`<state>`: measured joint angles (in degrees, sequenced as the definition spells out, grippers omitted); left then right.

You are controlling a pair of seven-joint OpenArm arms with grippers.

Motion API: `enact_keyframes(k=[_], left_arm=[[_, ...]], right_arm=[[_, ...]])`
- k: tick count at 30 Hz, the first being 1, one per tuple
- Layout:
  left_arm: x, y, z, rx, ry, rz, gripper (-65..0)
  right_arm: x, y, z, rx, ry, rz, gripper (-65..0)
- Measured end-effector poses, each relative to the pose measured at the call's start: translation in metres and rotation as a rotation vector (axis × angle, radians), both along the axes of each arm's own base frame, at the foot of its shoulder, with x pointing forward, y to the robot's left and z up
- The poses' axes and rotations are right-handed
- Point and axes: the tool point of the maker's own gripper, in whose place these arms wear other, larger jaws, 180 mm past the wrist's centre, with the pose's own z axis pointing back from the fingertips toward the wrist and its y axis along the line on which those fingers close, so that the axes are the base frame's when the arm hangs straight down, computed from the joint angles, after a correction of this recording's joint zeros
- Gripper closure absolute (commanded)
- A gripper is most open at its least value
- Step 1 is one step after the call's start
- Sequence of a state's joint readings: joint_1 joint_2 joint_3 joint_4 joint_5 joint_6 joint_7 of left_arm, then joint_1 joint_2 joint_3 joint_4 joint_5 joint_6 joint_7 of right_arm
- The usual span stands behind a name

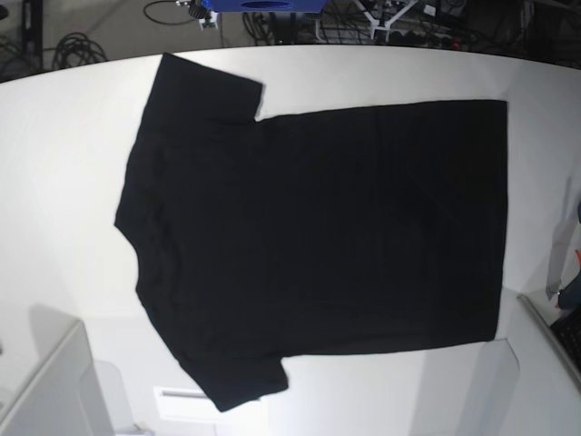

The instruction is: Fold the T-shirt properly

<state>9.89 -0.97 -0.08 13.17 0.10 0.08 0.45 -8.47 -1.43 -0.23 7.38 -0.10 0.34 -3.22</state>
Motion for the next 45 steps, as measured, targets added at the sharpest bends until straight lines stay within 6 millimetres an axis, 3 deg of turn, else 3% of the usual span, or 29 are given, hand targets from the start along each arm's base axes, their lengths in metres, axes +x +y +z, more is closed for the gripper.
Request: enact_keyframes(k=[24, 28, 30, 32, 34, 37, 39, 42, 44, 45], left_arm=[[-0.002, 0.000, 0.000, 0.001, 0.002, 0.000, 0.0], [-0.014, 0.001, 0.002, 0.001, -0.001, -0.009, 0.0], [-0.033, 0.004, 0.006, 0.004, 0.014, -0.016, 0.0], [-0.056, 0.017, 0.014, 0.014, 0.022, -0.029, 0.0], [-0.079, 0.042, 0.027, 0.055, 0.030, -0.047, 0.0], [-0.097, 0.079, 0.053, 0.103, 0.005, -0.099, 0.0], [-0.096, 0.095, 0.073, 0.126, -0.045, -0.144, 0.0], [-0.084, 0.094, 0.103, 0.105, -0.132, -0.168, 0.0], [-0.077, 0.095, 0.125, 0.076, -0.188, -0.069, 0.0], [-0.073, 0.106, 0.139, 0.090, -0.227, 0.015, 0.0]], right_arm=[[0.000, -0.001, 0.000, -0.007, -0.001, 0.000, 0.0], [-0.005, -0.001, 0.001, -0.008, 0.002, -0.008, 0.0], [-0.017, -0.001, 0.003, -0.008, 0.012, -0.009, 0.0], [-0.036, -0.004, 0.007, -0.018, 0.009, -0.048, 0.0], [-0.059, -0.012, 0.016, -0.045, 0.012, -0.112, 0.0], [-0.082, -0.033, 0.037, -0.103, 0.021, -0.168, 0.0], [-0.073, -0.052, 0.053, -0.144, -0.035, -0.184, 0.0], [-0.037, -0.075, 0.082, -0.197, -0.165, -0.211, 0.0], [-0.023, -0.083, 0.103, -0.229, -0.222, -0.245, 0.0], [-0.018, -0.086, 0.115, -0.245, -0.255, -0.268, 0.0]])
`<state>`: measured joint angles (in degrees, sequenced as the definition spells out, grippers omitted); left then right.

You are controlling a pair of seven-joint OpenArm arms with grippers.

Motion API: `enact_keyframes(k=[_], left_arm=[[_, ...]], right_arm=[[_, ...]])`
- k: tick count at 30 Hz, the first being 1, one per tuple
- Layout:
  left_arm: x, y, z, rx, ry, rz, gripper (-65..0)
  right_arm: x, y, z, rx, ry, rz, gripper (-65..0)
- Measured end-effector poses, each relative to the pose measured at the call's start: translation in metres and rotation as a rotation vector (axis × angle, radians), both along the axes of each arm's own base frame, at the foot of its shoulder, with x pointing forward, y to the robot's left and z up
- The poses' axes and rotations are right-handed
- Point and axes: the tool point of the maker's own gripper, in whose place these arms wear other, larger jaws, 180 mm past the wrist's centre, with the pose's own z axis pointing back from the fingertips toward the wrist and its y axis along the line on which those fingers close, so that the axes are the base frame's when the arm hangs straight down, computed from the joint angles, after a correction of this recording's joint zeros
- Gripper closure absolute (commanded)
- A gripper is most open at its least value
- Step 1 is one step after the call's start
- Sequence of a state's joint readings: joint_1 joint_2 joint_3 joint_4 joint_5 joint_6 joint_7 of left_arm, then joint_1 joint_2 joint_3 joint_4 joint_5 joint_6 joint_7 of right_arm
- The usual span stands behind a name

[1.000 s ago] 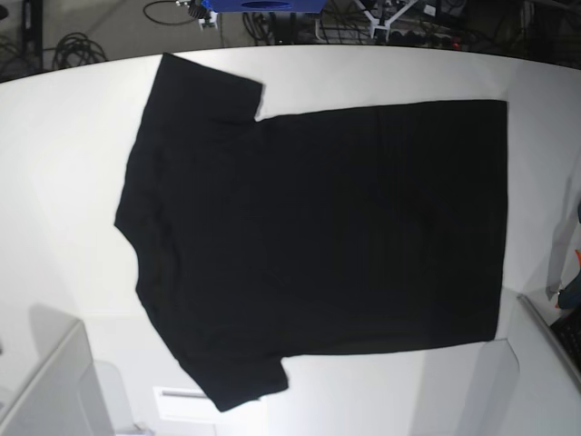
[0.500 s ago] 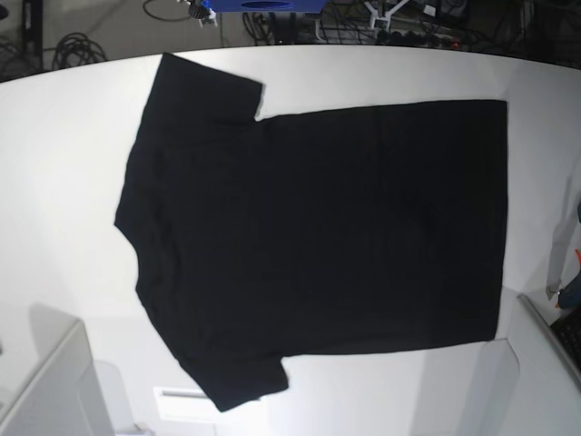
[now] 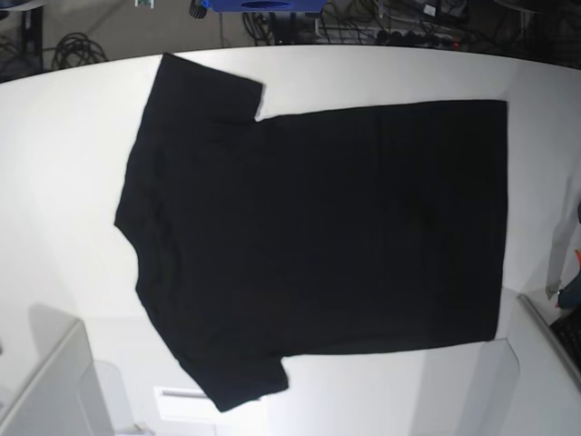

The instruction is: Fold the T-shirt properly

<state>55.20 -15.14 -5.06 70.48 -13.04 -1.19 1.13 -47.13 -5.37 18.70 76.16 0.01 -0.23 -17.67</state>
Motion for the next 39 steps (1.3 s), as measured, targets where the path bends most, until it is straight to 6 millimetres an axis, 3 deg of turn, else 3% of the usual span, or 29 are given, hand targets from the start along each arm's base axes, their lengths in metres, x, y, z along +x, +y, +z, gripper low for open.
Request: enact_keyframes(k=[3, 5, 9, 15, 18, 20, 22, 25, 27, 32, 35, 39], left_arm=[[0.017, 0.047, 0.046, 0.077, -0.087, 0.078, 0.0], [0.033, 0.065, 0.077, 0.125, -0.145, 0.048, 0.0], [0.079, 0.054, 0.110, 0.102, -0.303, 0.037, 0.0], [0.111, 0.077, 0.133, 0.178, -0.402, 0.066, 0.0], [0.128, 0.077, 0.152, 0.190, -0.470, 0.083, 0.0], [0.137, 0.085, 0.170, 0.229, -0.525, 0.099, 0.0], [0.146, 0.091, 0.184, 0.257, -0.575, 0.116, -18.3], [0.155, 0.093, 0.188, 0.262, -0.605, 0.134, -44.3], [0.165, 0.093, 0.188, 0.220, -0.656, 0.198, -51.3], [0.179, 0.080, 0.174, -0.069, -0.720, 0.325, -51.7], [0.183, 0.065, 0.160, -0.235, -0.654, 0.335, -51.7], [0.189, 0.078, 0.165, -0.214, -0.638, 0.313, -51.7]], right_arm=[[0.014, -0.013, 0.032, -0.050, -0.069, -0.020, 0.0], [0.033, -0.026, 0.055, -0.100, -0.132, 0.003, 0.0], [0.083, -0.030, 0.089, -0.105, -0.255, -0.005, 0.0], [0.162, -0.021, 0.139, -0.037, -0.539, -0.058, 0.0], [0.188, -0.014, 0.140, 0.043, -0.610, -0.117, -0.9], [0.205, -0.008, 0.146, 0.106, -0.679, -0.168, -17.7], [0.211, -0.002, 0.149, 0.167, -0.708, -0.211, -30.6], [0.225, 0.007, 0.154, 0.301, -0.755, -0.186, -40.4], [0.244, 0.016, 0.163, 0.419, -0.831, -0.179, -41.1], [0.261, 0.006, 0.160, 0.511, -0.854, -0.193, -41.1], [0.255, -0.004, 0.138, 0.508, -0.784, -0.214, -41.1], [0.251, -0.001, 0.120, 0.532, -0.720, -0.236, -41.1]])
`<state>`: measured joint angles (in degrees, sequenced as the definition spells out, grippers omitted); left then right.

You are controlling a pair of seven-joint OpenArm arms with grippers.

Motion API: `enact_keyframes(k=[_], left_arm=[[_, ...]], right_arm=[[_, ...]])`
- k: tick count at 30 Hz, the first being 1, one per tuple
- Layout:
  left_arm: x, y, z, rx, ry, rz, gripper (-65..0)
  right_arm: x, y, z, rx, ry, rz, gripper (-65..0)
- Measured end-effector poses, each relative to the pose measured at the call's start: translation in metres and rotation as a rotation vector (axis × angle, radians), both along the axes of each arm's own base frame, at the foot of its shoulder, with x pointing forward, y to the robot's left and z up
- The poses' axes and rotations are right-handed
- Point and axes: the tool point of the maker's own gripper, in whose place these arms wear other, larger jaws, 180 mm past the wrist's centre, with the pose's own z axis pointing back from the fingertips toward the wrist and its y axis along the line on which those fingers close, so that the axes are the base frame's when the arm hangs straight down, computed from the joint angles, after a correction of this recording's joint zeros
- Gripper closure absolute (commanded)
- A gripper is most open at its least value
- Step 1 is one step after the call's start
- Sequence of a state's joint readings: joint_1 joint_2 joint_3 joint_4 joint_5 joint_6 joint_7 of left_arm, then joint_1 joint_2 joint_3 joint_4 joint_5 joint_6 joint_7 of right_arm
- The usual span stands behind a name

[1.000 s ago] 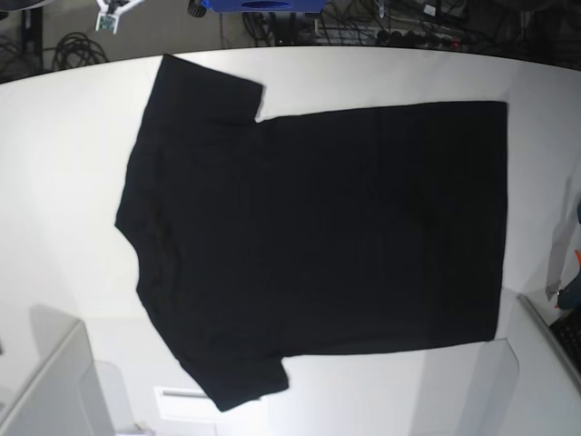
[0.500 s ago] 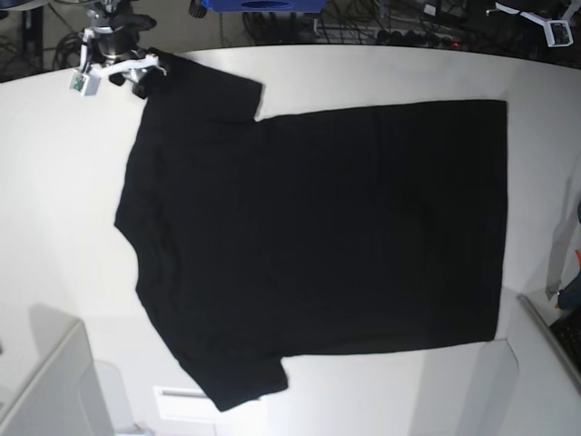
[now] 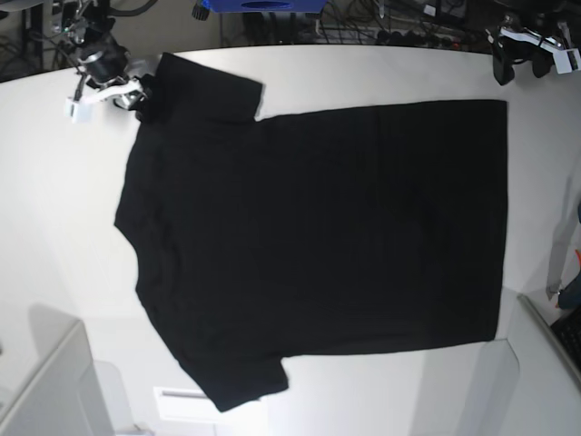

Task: Fold the T-shirt properly
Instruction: 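Move both grippers down and grasp the shirt's shoulder corners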

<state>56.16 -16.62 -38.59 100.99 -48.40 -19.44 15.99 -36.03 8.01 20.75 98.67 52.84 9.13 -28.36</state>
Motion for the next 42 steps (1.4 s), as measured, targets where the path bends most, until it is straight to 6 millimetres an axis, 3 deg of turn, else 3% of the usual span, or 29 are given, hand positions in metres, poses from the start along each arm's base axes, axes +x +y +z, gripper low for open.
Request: enact_keyframes(k=[6, 9, 11, 17, 22, 27, 30, 38, 42], left_arm=[[-0.002, 0.024, 0.006, 0.029, 0.035, 0.050, -51.7], [0.006, 0.027, 0.008, 0.024, 0.058, 0.022, -51.7], [0.011, 0.027, 0.009, 0.018, 0.051, 0.019, -51.7], [0.015, 0.024, 0.000, -0.022, 0.048, 0.038, -51.7], [0.018, 0.029, -0.026, -0.100, 0.074, 0.097, -51.7], [0.027, 0.028, -0.037, -0.139, 0.082, 0.113, -51.7], [0.038, 0.011, -0.052, -0.189, 0.098, 0.076, -51.7], [0.070, -0.004, -0.058, -0.235, 0.061, 0.108, -50.5], [0.081, -0.027, -0.064, -0.267, 0.065, 0.049, -30.1]], right_arm=[[-0.004, 0.000, -0.007, 0.022, -0.014, -0.007, -41.1], [-0.007, 0.026, -0.006, 0.057, -0.041, 0.089, -38.6], [-0.008, 0.035, -0.010, 0.093, -0.037, 0.083, -33.8], [-0.009, 0.032, -0.021, 0.137, -0.035, 0.056, -21.3], [-0.010, 0.029, -0.027, 0.122, -0.016, 0.048, 0.0], [-0.010, 0.030, -0.027, 0.124, -0.011, 0.050, 0.0], [-0.010, 0.031, -0.027, 0.126, -0.009, 0.054, 0.0], [-0.010, 0.031, -0.027, 0.126, -0.010, 0.055, 0.0], [-0.010, 0.032, -0.027, 0.127, -0.009, 0.055, 0.0]])
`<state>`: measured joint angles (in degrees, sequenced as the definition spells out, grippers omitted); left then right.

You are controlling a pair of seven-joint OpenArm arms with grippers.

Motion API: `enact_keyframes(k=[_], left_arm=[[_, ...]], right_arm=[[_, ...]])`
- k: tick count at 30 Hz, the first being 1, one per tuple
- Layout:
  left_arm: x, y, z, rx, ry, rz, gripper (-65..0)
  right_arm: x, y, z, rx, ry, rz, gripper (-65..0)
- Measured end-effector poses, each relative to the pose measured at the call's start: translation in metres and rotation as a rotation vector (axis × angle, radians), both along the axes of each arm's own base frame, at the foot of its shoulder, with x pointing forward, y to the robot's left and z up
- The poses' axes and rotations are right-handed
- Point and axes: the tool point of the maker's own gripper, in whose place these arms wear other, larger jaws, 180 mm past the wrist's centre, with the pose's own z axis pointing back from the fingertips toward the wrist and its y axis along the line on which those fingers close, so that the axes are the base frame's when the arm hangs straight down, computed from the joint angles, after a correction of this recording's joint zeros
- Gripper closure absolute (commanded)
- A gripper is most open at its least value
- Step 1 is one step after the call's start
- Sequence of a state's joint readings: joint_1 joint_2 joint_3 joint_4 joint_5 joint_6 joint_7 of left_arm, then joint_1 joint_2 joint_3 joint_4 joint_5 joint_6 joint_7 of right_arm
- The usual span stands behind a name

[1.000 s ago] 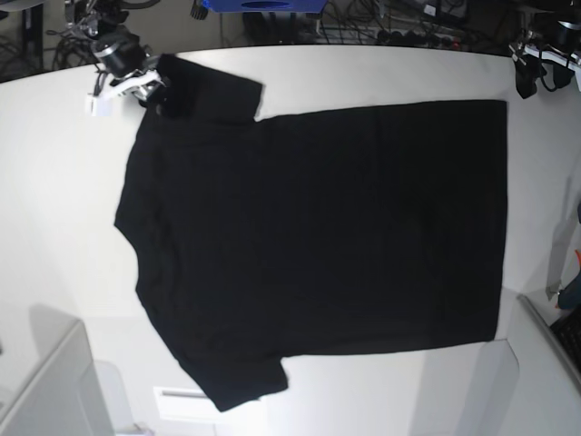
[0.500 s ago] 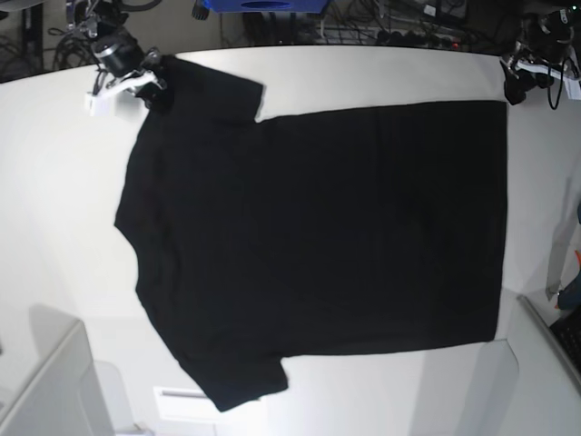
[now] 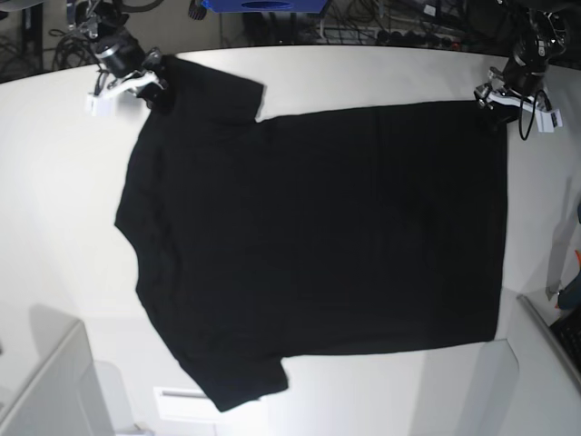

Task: Fold the T-shirt properly
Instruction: 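Move both grippers down and grasp the shirt's shoulder corners, then drag the shirt by its shoulders with both grippers to straighten it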

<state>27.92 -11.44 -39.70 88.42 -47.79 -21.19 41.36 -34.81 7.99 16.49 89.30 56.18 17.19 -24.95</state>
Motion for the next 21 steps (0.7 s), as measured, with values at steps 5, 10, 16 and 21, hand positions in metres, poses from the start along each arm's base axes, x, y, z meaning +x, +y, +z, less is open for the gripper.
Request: enact_keyframes(k=[5, 10, 16, 21], left_arm=[[0.004, -0.012, -0.006, -0.030, 0.013, -0.020, -6.4], [0.001, -0.009, -0.006, -0.022, 0.028, -0.031, 0.0], [-0.021, 0.002, 0.007, 0.071, 0.096, -0.103, 0.0], [-0.028, 0.005, 0.033, 0.142, 0.081, -0.154, 0.0]], right_arm=[[0.000, 0.000, 0.000, 0.000, 0.000, 0.000, 0.0], [-0.006, -0.010, 0.005, -0.037, 0.015, -0.006, 0.0], [-0.033, -0.025, 0.017, -0.108, 0.063, -0.001, 0.0], [-0.045, -0.016, 0.030, -0.109, 0.057, 0.003, 0.0]])
